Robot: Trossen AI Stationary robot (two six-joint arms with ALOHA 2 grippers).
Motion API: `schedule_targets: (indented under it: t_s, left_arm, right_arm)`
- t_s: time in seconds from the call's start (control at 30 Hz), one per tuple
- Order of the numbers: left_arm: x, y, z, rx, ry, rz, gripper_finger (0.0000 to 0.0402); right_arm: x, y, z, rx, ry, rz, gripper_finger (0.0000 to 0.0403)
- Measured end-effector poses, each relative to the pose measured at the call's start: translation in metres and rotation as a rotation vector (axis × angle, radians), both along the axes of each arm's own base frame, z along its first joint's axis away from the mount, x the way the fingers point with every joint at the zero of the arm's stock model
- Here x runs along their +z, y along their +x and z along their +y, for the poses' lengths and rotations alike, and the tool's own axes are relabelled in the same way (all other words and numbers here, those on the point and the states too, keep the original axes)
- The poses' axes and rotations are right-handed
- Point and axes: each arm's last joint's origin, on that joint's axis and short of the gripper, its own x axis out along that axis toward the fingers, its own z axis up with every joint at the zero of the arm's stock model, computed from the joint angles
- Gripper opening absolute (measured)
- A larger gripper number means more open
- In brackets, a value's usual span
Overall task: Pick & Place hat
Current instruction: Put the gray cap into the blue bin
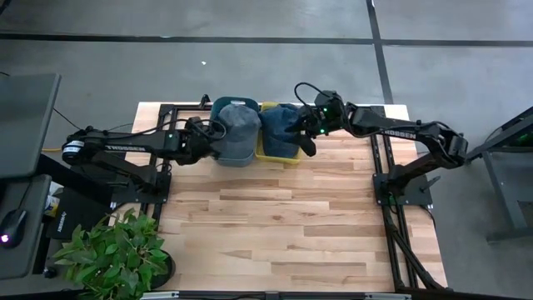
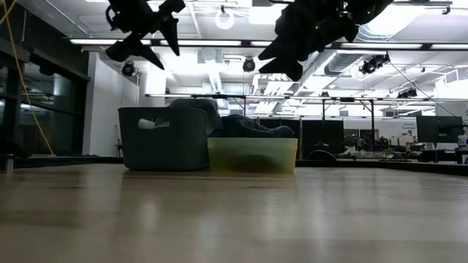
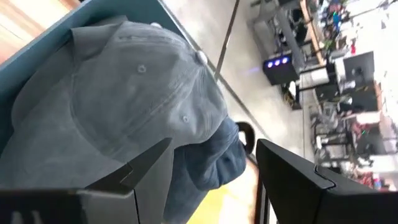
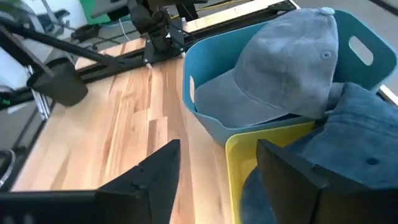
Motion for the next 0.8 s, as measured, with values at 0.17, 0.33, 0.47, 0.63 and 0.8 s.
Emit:
schedule_targets:
  t_s: [0.17, 0.33, 0.47, 0.63, 0.8]
  left_arm:
    - [-0.001, 0.002, -0.002, -0.086, -0.052, 0.024, 0.0227]
    - [0.000, 0.006, -0.004, -0.228, -0.074, 0.049, 0.0227]
    - [0.003, 0.010, -0.006, -0.373, -0.014, 0.116, 0.0227]
    - [0.015, 0.008, -0.008, -0.575, 0.161, 0.218, 0.0227]
    - [0.032, -0.004, -0.009, -0.680, 0.345, 0.293, 0.0227]
  right_arm:
    - [-0.008, 0.008, 0.003, 0.070, -0.093, 0.010, 0.0147]
    - [-0.015, 0.021, 0.007, 0.120, -0.175, -0.017, 0.0022]
    - [-0.023, 0.033, 0.006, 0.080, -0.217, -0.034, 0.0013]
    - [-0.043, 0.047, 0.001, 0.026, -0.177, -0.017, 0.0003]
    - [-0.064, 0.059, -0.006, -0.077, -0.095, 0.004, 0.0001]
